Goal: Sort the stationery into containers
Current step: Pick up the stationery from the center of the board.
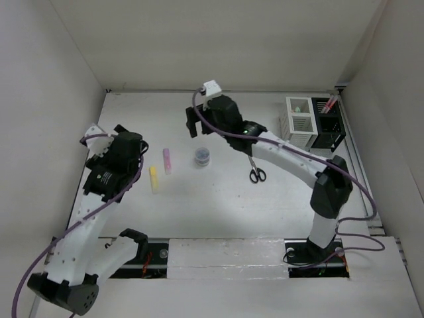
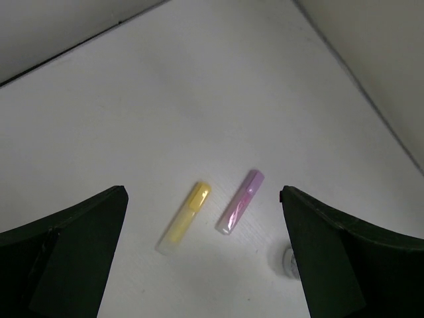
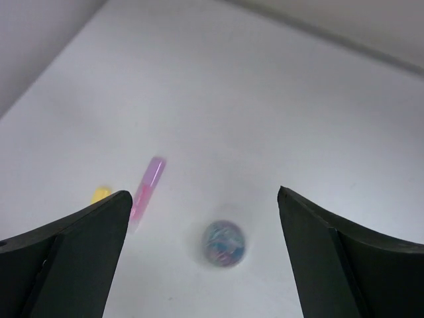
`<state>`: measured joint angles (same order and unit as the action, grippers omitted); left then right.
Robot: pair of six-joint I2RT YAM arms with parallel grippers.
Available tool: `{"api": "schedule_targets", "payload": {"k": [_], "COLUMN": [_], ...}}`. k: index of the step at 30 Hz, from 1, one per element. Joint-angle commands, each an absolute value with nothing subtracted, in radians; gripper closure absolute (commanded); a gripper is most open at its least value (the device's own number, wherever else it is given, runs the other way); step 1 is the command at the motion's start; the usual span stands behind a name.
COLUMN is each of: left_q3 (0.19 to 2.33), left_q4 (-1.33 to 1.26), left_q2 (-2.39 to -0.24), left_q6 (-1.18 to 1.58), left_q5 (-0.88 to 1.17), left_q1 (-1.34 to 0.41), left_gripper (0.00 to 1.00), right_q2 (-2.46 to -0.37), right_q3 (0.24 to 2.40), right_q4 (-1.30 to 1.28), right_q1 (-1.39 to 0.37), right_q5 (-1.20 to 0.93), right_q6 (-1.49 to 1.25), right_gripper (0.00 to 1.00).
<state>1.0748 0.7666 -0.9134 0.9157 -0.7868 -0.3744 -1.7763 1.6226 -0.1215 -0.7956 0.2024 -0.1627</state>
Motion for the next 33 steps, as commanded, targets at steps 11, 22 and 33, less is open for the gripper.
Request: {"api": "schedule_targets", "payload": {"k": [11, 22, 33], "left_q3": [1.005, 0.994, 0.985], "left_q4": [0.678, 0.615, 0.574], "left_q2": [-0.625, -0.637, -0.607], "left_q6": [0.933, 0.827, 0.785], "left_q5": [-0.851, -0.767, -0.739], "left_q1": [-0.339, -0.339, -0.339], "left_gripper": [0.0, 0.0, 0.0], "right_q2": [-2.319, -2.549, -2.687], "right_q3": [2.201, 2.408, 2.515], "right_q4": [-0.503, -0.543, -0.584], "right_q1": [-0.986, -1.012, -1.022], "right_q5": [0.302, 0.373, 0.353], "right_q6": [-0.35, -0.445, -0.445], "right_gripper": [0.04, 0.18, 0.22]}}
